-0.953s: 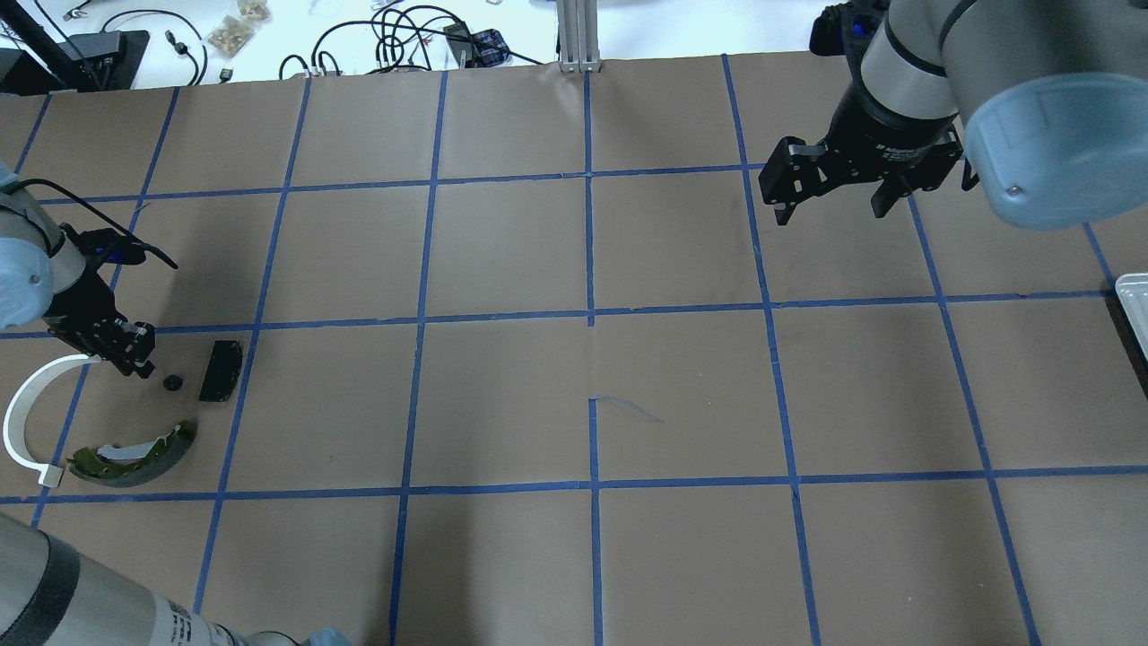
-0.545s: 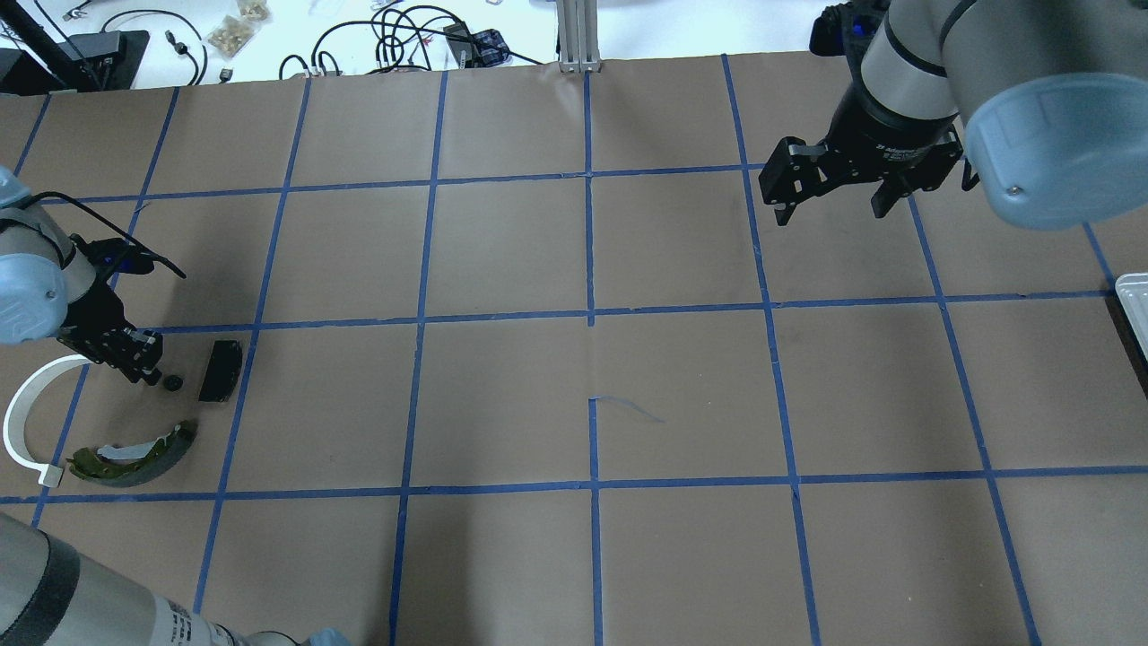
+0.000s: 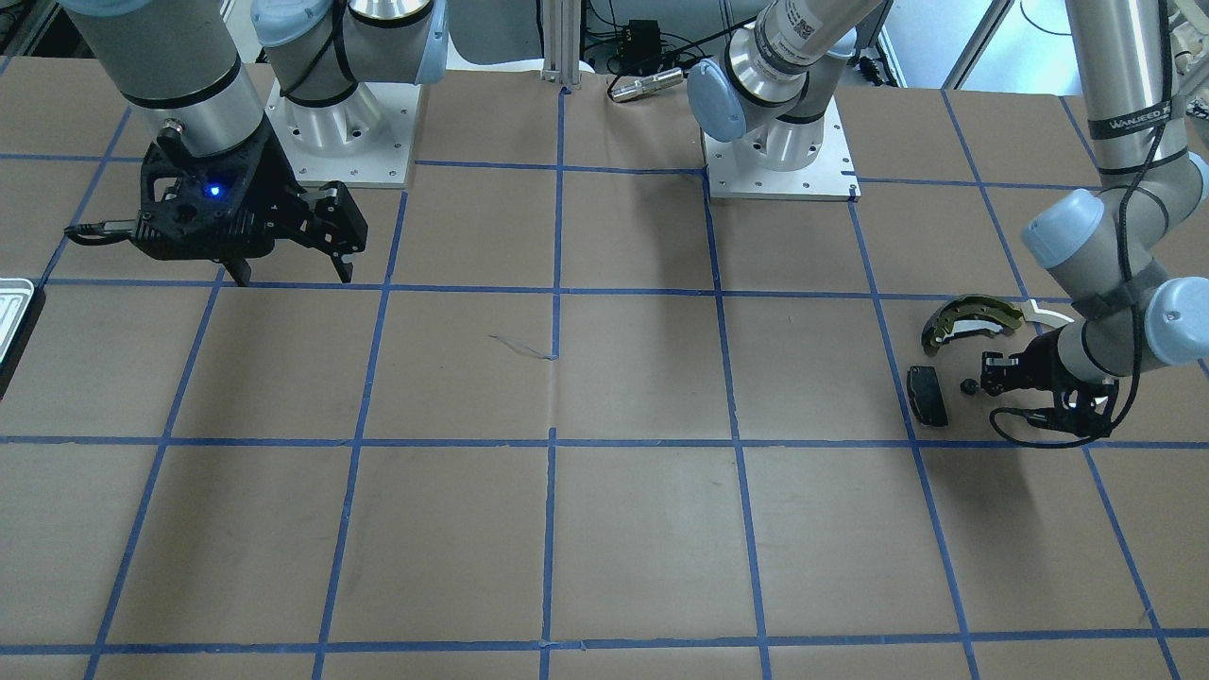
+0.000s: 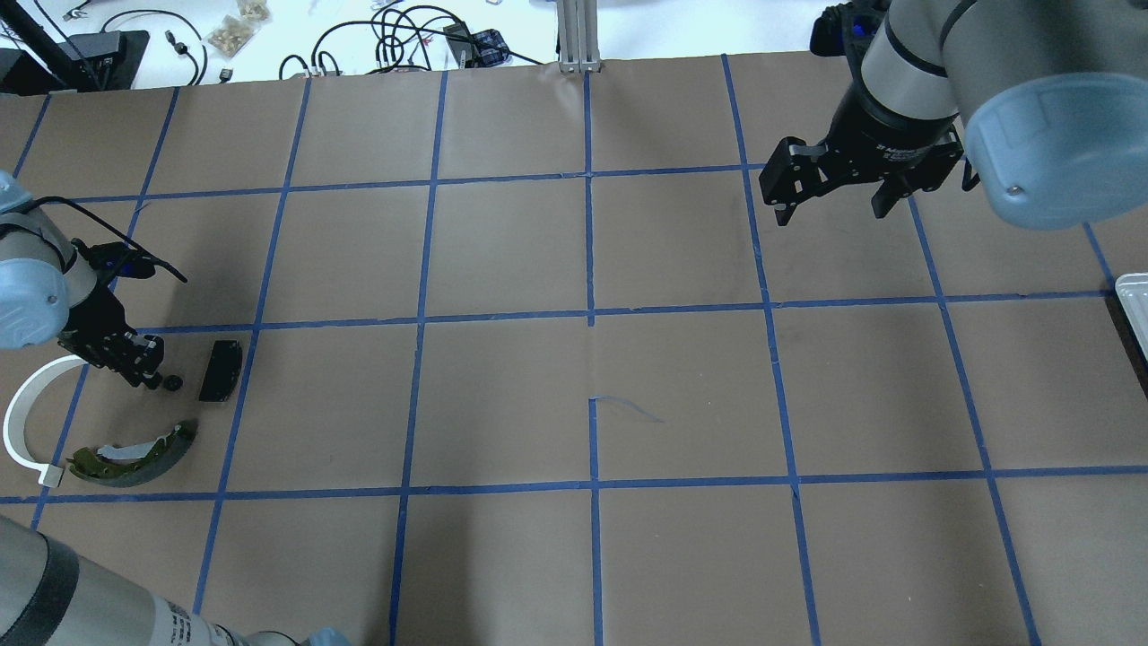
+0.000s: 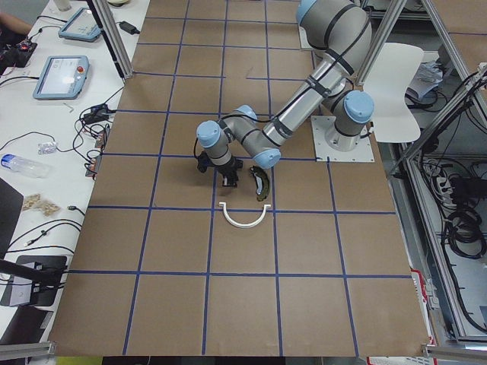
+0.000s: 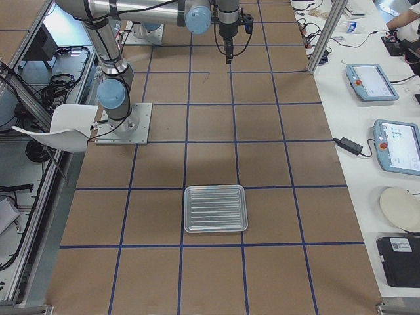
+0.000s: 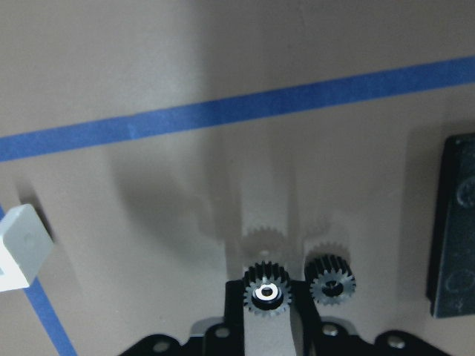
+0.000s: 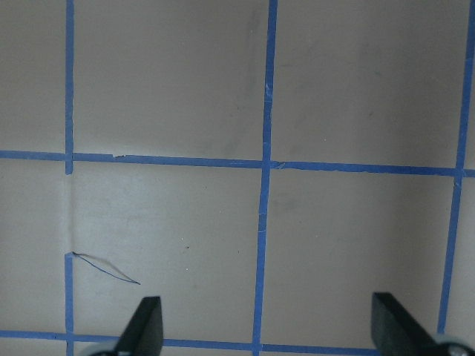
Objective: Place bearing gear from tray to pile
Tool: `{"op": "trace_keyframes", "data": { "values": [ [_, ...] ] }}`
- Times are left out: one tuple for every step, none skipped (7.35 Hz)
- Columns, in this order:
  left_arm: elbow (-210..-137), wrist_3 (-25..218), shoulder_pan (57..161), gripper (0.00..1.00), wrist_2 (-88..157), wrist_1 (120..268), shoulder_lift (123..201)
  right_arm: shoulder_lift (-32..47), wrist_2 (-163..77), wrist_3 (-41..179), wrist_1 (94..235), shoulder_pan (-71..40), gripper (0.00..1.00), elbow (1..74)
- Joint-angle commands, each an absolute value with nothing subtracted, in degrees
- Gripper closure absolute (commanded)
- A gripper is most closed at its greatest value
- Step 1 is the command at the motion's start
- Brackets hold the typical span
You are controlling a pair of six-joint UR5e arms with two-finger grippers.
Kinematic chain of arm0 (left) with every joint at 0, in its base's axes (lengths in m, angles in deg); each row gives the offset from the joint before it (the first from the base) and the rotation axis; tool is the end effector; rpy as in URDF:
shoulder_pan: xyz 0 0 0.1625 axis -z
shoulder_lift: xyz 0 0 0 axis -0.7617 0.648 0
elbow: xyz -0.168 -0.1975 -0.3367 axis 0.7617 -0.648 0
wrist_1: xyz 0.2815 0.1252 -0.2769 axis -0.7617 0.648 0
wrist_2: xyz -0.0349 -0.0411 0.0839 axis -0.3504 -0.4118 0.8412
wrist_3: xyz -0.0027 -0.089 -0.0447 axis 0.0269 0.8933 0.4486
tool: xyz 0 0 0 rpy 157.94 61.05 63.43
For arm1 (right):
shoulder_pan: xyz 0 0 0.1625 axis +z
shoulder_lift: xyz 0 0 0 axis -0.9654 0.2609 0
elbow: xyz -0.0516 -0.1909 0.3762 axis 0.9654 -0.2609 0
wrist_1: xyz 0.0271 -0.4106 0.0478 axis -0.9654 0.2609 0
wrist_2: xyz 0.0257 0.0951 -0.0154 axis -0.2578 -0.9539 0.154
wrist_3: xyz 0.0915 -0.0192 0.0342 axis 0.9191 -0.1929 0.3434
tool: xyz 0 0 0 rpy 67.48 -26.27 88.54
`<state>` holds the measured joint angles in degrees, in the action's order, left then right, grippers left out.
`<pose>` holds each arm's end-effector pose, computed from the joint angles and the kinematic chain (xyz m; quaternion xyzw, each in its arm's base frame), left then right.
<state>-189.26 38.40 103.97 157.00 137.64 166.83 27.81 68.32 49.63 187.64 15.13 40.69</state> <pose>0.2280 -0.5145 0.1770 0.0777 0.9878 0.1341 0.0123 0.1357 -0.4953 0.4543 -0.0250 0.9991 -0.0318 0.0110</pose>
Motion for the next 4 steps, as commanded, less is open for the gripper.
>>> {"op": "trace_keyframes", "data": {
  "values": [
    [-189.65, 38.4, 103.58, 0.21, 156.96, 137.58, 166.4, 27.81, 68.34, 49.63, 187.54, 15.12, 0.0, 40.69],
    [-189.13, 38.4, 103.58, 0.09, 157.04, 137.5, 166.22, 27.81, 68.34, 49.63, 187.54, 15.12, 0.0, 40.69],
    [-188.51, 38.48, 103.66, 0.08, 157.04, 137.58, 165.61, 27.81, 68.25, 49.63, 187.54, 15.12, 0.0, 40.69],
    [-186.07, 38.49, 103.75, 0.06, 157.13, 138.45, 165.43, 27.9, 68.25, 49.63, 187.54, 15.12, 0.0, 40.69]
  ]
}}
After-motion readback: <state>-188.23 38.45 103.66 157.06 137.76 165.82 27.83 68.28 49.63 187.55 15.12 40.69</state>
